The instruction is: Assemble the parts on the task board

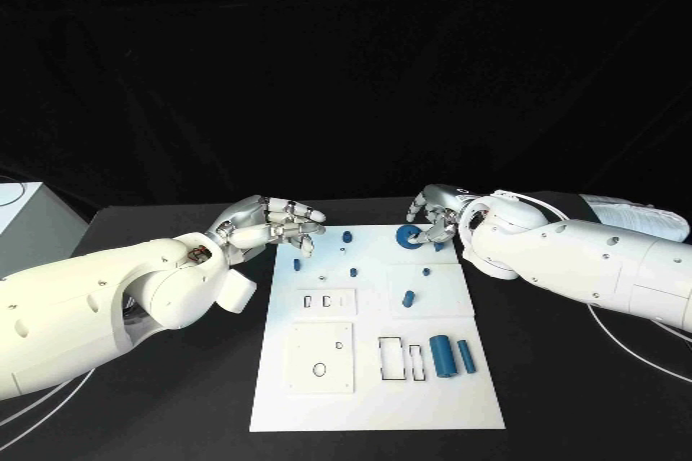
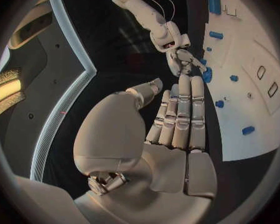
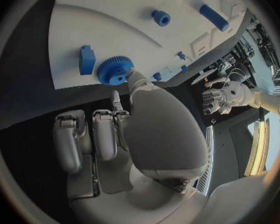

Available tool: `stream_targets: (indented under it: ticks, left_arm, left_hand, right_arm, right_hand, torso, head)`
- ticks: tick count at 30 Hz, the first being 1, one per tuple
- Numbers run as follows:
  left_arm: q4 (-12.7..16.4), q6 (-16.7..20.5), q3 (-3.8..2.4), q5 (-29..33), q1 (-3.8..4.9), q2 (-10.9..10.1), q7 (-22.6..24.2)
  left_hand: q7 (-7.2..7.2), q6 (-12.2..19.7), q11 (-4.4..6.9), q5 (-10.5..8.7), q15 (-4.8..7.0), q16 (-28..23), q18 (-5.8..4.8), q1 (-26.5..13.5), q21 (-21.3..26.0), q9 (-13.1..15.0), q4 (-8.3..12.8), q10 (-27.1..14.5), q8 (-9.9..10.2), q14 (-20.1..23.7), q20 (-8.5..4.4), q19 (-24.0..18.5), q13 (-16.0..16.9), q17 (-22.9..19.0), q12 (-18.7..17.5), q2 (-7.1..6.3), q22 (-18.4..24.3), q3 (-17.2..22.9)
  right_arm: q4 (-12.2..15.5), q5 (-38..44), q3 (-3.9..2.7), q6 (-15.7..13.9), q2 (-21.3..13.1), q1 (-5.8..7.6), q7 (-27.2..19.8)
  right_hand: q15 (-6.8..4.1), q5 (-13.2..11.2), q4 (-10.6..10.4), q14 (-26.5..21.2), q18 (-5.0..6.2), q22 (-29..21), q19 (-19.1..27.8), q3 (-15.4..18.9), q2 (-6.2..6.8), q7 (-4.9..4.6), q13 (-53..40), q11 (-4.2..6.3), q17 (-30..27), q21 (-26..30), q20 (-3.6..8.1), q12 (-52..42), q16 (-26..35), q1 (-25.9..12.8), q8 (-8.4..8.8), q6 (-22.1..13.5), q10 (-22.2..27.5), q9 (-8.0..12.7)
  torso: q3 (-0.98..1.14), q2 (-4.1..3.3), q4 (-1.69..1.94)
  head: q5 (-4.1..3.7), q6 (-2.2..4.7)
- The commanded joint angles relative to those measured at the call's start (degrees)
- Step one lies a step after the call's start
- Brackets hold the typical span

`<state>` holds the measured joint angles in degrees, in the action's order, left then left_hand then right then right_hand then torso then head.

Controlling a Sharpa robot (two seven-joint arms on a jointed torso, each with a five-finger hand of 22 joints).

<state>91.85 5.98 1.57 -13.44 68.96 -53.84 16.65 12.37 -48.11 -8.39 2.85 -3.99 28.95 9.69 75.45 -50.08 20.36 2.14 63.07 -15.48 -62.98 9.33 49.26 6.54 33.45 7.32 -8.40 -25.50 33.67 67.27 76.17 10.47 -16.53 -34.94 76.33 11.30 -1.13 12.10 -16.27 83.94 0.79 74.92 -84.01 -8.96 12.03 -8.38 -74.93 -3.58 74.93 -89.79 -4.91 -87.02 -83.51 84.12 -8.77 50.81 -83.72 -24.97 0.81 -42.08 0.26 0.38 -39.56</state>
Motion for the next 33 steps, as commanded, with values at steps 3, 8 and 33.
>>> stream_targets:
  ticks: [3,8,33]
  left_arm:
    - [0.2,-1.0,-0.01,-0.6,0.04,0.0,0.1]
    - [0.1,-1.0,-0.01,-0.6,0.04,0.0,0.1]
    - [0.1,-1.0,-0.01,-0.7,0.04,-0.1,0.0]
  left_hand:
    - [0.30,0.4,-0.06,-0.07,-0.02,-0.3,0.83,0.3,-0.1,0.0,0.0,-0.4,0.3,-0.6,-0.02,0.4,-0.1,0.0,-0.4,0.04,0.1,-0.1]
    - [0.31,0.4,-0.08,-0.07,-0.04,-0.4,0.83,0.3,-0.1,0.1,0.0,-0.4,0.3,-0.6,-0.01,0.4,-0.1,0.1,-0.4,0.08,0.1,-0.1]
    - [0.33,0.4,-0.09,-0.07,-0.06,-0.4,0.82,0.2,-0.1,0.1,-0.1,-0.5,0.3,-0.6,0.01,0.5,-0.1,0.1,-0.4,0.16,0.1,-0.1]
  right_arm:
    - [-0.5,-0.1,-0.01,0.7,0.2,-0.20,0.4]
    - [-1.2,-0.1,-0.01,0.9,0.5,-0.40,0.3]
    - [-1.8,0.0,0.00,0.5,0.9,-1.17,0.5]
  right_hand:
    - [0.37,0.3,0.0,4.4,-0.79,15.1,-6.0,-0.6,-0.85,0.16,-9.3,-0.09,8.5,-0.2,-0.37,-0.3,-0.2,0.0,-0.38,0.5,-0.9,0.0]
    - [0.38,0.5,-0.1,4.3,-0.79,15.1,-6.0,-0.8,-1.03,0.12,-9.0,-0.11,8.4,-0.2,-0.38,-0.1,-0.1,-0.3,-0.38,0.4,-0.6,0.0]
    - [0.24,0.8,0.9,4.1,-0.69,14.8,-5.8,-5.3,-2.74,0.34,-8.6,0.10,7.8,0.1,-0.33,0.2,0.5,0.6,-1.35,1.5,-0.1,0.4]
  torso:
    - [0.01,0.02,0.05]
    - [0.05,-0.01,0.06]
    - [-0.01,0.04,0.07]
  head:
    - [-0.09,-0.09]
    - [-0.08,-0.05]
    - [0.07,-0.47]
